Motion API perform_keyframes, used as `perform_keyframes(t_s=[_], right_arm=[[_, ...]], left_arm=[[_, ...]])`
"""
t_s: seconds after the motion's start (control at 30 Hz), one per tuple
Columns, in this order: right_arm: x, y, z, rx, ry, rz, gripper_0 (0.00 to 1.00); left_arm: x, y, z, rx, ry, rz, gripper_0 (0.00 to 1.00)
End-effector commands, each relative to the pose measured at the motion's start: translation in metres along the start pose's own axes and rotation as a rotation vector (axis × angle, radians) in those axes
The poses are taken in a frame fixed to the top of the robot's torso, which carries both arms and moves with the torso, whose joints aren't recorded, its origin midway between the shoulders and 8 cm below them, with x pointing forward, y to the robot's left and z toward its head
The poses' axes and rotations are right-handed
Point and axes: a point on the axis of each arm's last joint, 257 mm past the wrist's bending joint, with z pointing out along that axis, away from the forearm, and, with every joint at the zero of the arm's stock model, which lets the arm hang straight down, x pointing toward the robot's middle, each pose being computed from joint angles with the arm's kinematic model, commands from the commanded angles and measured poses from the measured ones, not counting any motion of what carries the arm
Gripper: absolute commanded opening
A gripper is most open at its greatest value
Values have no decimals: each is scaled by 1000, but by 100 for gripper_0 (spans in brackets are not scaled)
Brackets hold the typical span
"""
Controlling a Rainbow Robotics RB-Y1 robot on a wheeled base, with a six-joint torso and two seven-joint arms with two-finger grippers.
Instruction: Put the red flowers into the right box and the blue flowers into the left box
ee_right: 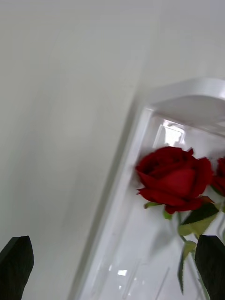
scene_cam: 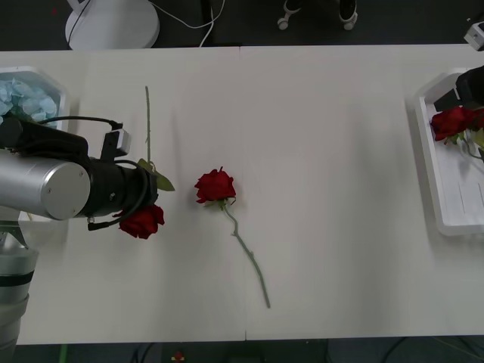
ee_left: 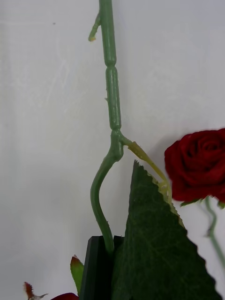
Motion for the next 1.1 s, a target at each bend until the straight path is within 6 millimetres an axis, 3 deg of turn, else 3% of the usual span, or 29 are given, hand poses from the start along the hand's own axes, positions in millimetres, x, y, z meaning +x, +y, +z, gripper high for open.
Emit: perform_keyframes(t_s=[0.03, 0.23, 0.33, 0.53, 0.67, 0.77, 0.83, 1.1], right_arm=[[-13, 36, -23, -72, -12, -111, 100], [-21, 116, -37, -274, -66, -221, 100], [-20, 141, -41, -336, -100, -259, 100], [-5, 163, -38, -359, -114, -335, 100], [0, 165, -34, -362, -132, -422, 100], [4, 173, -34, -390, -150, -499, 100], [7, 181, -36, -423, -165, -536, 100], [40, 226, -42, -495, -113, -492, 100]], left_arm=[[-31, -23, -18, 54, -57, -185, 0], [-31, -36, -19, 92, -39, -401, 0], [-31, -40, -17, 97, -38, -489, 0], [-32, -41, -14, 92, -45, -688, 0], [-38, -32, -13, 73, -84, -769, 1], [-39, -24, -9, 41, -122, -765, 19], [-39, -19, -8, 34, -140, -759, 43], [-41, -23, -7, 64, -152, -752, 84]])
